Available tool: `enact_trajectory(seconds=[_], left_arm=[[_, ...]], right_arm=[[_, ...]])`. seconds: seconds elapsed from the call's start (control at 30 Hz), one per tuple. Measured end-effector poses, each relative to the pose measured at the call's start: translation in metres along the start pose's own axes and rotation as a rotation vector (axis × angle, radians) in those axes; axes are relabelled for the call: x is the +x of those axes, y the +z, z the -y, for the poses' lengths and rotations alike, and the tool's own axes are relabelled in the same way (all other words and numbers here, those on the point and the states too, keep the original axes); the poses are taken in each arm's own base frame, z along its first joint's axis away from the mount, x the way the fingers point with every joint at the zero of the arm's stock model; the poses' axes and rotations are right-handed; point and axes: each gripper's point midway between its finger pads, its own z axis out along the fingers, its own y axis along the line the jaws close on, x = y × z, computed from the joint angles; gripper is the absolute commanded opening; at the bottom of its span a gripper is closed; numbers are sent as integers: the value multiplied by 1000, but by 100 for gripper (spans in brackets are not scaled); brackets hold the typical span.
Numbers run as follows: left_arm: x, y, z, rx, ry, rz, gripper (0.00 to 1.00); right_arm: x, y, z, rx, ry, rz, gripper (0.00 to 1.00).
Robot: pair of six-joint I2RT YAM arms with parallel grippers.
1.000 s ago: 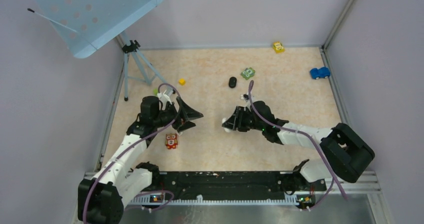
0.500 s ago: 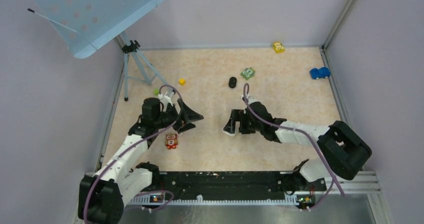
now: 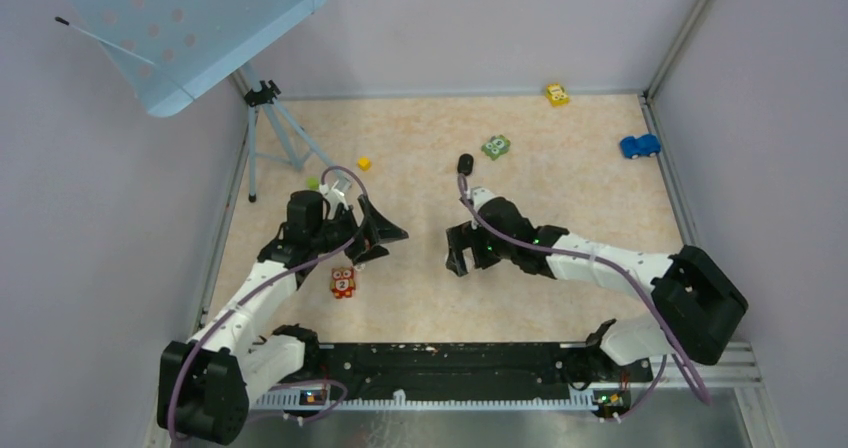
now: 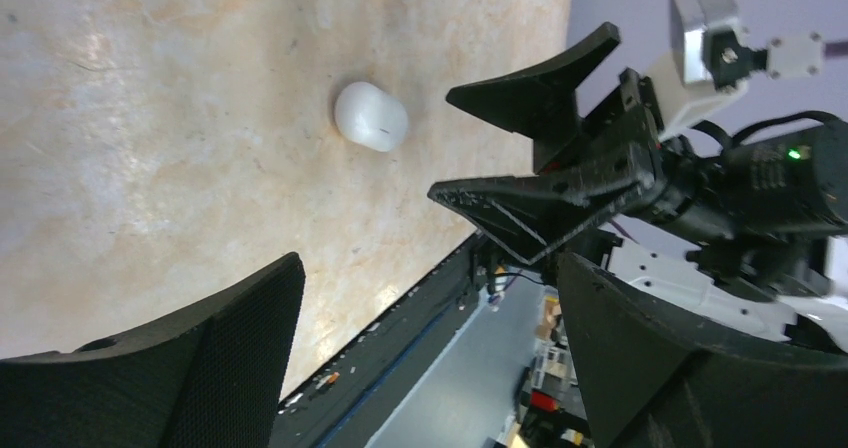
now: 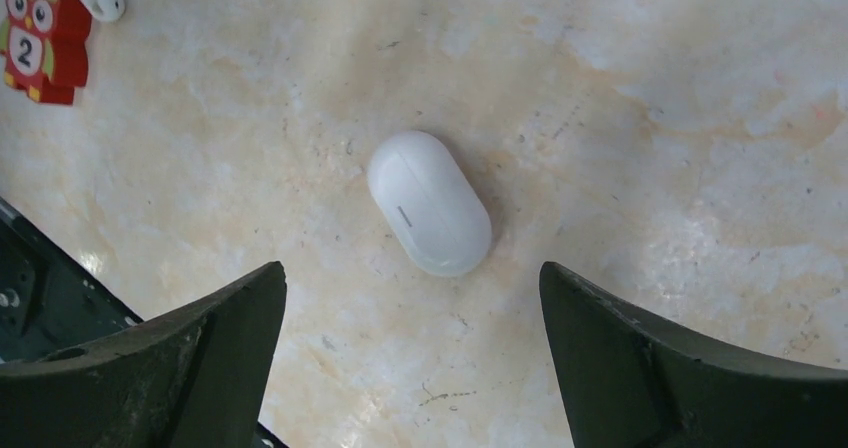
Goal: Insert the wireless bluetooth earbuds into the charging case
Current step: Pick up the charging case from the center of the board.
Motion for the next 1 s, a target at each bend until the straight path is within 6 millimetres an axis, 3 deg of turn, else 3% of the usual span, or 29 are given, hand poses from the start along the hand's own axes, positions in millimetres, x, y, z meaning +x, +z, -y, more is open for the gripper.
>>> enact_trajectory(seconds=[0.17, 0.33, 0.5, 0.6, 0.77, 0.9, 1.0], left_arm=[[-14, -1, 4, -53, 58, 6, 99], [-14, -2, 2, -72, 72, 3, 99], [-11, -1, -2, -78, 65, -3, 99], [-10, -1, -4, -82, 61, -7, 99], [-8, 0, -4, -77, 57, -19, 99], [-4, 2, -2, -41, 60, -49, 99], [1, 5, -3, -25, 48, -86, 99]], right_arm=[[0, 15, -12, 33, -213, -64, 95], [17, 31, 8, 120, -321, -149, 88], [24, 36, 17, 147, -370, -180, 69], [25, 40, 18, 140, -392, -186, 50], [25, 44, 15, 119, -403, -180, 45], [24, 47, 10, 87, -408, -159, 27], [26, 47, 7, 53, -412, -124, 24]])
